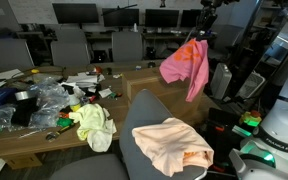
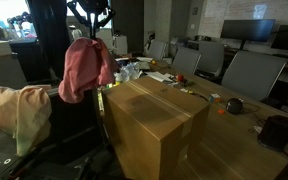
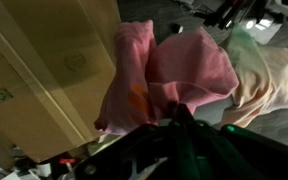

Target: Pick the clothes on the box and put them on the back rest of the chair

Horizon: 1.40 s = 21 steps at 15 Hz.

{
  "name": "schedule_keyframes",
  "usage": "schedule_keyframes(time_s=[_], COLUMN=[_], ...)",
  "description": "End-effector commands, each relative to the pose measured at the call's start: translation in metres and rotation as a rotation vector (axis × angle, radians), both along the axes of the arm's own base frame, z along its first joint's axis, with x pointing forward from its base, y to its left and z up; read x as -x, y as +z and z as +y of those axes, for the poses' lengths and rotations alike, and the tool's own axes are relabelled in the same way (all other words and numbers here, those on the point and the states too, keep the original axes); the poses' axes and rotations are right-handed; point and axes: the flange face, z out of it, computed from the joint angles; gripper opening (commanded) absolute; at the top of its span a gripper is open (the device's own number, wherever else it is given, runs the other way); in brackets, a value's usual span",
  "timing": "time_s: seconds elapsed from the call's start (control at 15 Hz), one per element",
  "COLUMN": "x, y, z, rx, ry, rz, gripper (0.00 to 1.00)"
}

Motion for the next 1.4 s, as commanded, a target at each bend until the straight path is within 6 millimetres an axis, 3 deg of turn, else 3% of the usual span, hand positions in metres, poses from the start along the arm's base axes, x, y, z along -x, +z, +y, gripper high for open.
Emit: schedule_keyframes(time_s=[0.0,0.4,0.73,1.07,1.33], x=[0.008,0.009,0.011,0.007,-0.007], y=[-0.003,-0.030,-0.039,-0.039,-0.041], z=[0.045,0.136,0.206,0.257,0.272], rx=[0.079,0.246,0.389,0.409,0.367], ry=[0.172,0.430,0.637,0.668,0.593], rz=[0.066,0.185,0.198,0.061,-0.062], gripper=[0.02,0.02,0.02,0.02,0.02])
